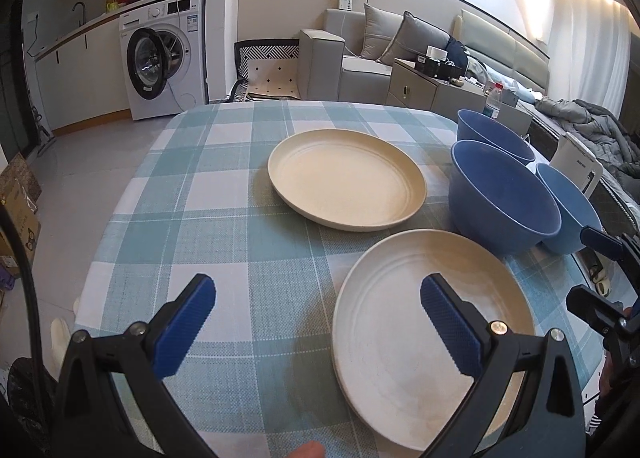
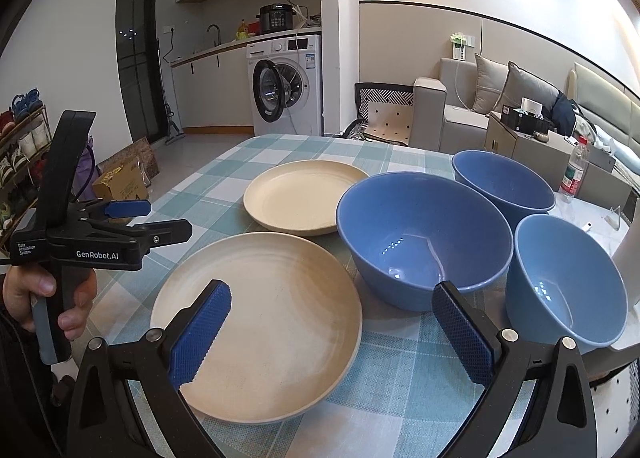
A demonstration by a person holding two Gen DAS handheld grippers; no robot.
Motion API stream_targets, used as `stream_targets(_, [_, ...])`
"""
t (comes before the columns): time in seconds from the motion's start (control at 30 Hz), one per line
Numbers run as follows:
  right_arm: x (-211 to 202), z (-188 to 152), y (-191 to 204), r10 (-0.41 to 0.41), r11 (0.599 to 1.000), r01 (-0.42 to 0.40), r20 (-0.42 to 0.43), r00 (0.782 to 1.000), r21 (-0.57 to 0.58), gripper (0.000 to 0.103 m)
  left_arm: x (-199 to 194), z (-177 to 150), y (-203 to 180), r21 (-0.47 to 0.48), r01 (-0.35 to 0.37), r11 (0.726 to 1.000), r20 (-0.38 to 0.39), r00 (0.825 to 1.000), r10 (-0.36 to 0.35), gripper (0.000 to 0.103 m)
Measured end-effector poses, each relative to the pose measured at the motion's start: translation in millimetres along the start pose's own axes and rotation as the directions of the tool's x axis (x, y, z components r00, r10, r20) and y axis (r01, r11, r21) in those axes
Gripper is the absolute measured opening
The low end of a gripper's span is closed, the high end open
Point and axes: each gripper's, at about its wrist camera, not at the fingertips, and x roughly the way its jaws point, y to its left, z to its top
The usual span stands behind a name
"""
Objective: Organize plates and bowls
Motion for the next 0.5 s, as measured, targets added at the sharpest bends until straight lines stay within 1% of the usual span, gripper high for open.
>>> stream_targets(0.17, [1,3,0,0.005,1.000,-0.005,0.003,1.000,0.002,0.102,7,6,3,-0.013,-0.005,1.000,-0.005,1.000,0.005,0.103])
stream_targets(0.5, [14,15,0,0.011,1.000,-0.012,-0.008,1.000,-0.006,0.102,26,22,15,-0.047,-0.038,0.998,-0.011,0.999,0.037,0.103])
